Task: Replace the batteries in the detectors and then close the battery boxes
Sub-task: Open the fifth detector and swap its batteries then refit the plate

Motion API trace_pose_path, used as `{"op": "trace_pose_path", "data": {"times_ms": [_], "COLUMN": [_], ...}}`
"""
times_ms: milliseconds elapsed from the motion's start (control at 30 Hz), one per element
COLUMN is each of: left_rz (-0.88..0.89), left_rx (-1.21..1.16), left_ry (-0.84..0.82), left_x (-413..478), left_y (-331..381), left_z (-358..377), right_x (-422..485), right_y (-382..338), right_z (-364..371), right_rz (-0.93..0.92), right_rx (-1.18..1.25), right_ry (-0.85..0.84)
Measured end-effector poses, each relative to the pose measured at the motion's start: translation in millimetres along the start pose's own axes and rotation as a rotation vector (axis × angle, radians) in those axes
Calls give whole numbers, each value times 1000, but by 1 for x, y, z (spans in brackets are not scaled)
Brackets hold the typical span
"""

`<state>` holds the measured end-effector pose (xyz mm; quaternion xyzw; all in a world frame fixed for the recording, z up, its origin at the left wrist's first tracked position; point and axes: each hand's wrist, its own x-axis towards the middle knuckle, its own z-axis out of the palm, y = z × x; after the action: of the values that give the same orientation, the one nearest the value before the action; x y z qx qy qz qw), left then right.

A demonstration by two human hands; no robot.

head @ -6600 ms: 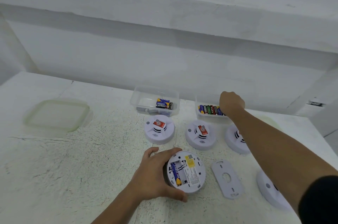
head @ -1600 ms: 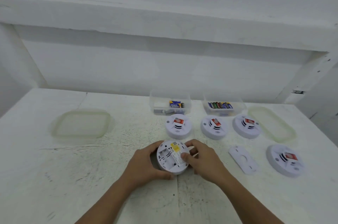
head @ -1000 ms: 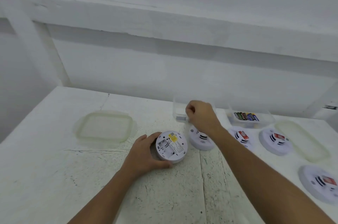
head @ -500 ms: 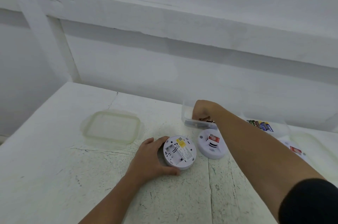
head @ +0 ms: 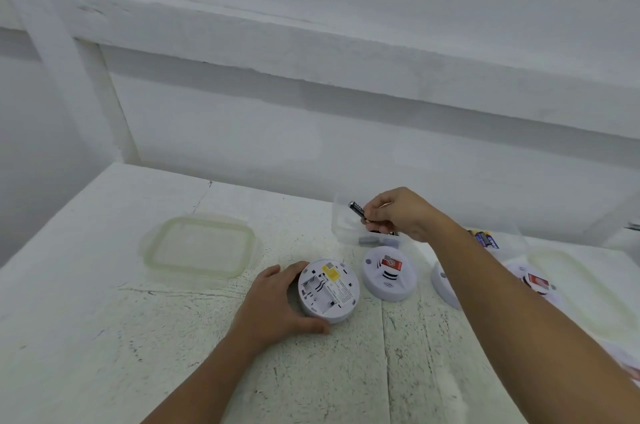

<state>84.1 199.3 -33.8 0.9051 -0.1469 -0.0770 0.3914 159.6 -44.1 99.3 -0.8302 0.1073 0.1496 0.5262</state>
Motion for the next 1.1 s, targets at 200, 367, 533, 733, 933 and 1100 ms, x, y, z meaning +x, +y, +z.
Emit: {"op": "trace_pose_path", "data": {"times_ms": [200,367,533,733,933,1100], "left_rz": [1,52,55,53,59,62], "left_rx": [-11,-32,-68,-164,-234,-261], "left_ry": [10,33,53,59,26,14], "left_x": [-1,-4,-5,-7,-7,-6], "left_y": [3,8,9,9,7,5], "left_z": [-1,-3,-3,-5,-12,-14], "right_x": [-45,-76,-86,-88,-90,-91], "right_y": [23,52,69,74,77,73], "right_z": [22,70,99,108,110,99], "right_rz": [-98,-136,-279,-440,-545,-599], "right_rx": [70,-56,-266,-461,-576,-601], "right_ry": [-19,57,183,232,182,26]}}
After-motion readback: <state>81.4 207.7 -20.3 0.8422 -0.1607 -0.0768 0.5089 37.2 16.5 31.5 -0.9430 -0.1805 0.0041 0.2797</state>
